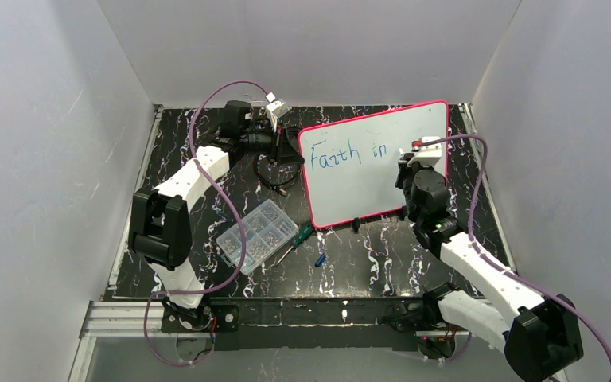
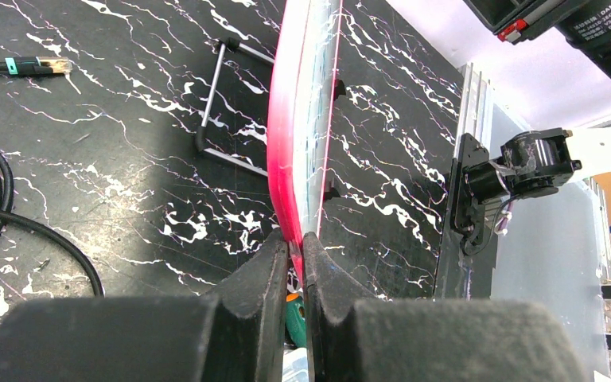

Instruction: Write a sentence on the whiteboard

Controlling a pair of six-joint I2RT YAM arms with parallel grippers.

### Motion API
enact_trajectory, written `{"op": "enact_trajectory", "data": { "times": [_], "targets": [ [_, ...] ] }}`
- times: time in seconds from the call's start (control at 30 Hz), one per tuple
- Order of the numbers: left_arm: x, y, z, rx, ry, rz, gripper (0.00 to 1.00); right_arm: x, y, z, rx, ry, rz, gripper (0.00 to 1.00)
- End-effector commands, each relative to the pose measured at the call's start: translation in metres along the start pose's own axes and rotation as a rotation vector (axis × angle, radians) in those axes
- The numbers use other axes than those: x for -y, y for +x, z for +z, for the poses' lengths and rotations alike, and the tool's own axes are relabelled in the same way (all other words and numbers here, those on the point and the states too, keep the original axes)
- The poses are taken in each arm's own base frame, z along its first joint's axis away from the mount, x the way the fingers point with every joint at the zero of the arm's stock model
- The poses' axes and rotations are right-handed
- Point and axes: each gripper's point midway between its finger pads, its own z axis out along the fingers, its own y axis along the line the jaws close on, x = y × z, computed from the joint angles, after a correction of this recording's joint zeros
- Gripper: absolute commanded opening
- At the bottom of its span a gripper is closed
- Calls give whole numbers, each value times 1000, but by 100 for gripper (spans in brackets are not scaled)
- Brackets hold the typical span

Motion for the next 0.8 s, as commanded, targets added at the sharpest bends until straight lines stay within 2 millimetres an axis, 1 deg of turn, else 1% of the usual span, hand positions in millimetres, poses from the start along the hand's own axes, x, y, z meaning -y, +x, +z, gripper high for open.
{"op": "enact_trajectory", "data": {
  "times": [0.0,0.23,0.4,0.57,0.77],
  "targets": [
    [26,-10,-7,6,47,49,0,-5,-44,6,125,-56,58,1],
    [26,-10,-7,5,46,51,0,-5,-53,11,155,-85,63,1],
    [26,-9,-7,2,46,50,0,-4,-52,17,149,-88,63,1],
    [25,-9,-7,2,45,50,0,-2,-44,19,129,-78,59,1],
    [25,-8,-7,1,46,48,0,6,-24,15,80,-42,60,1]
  ]
}}
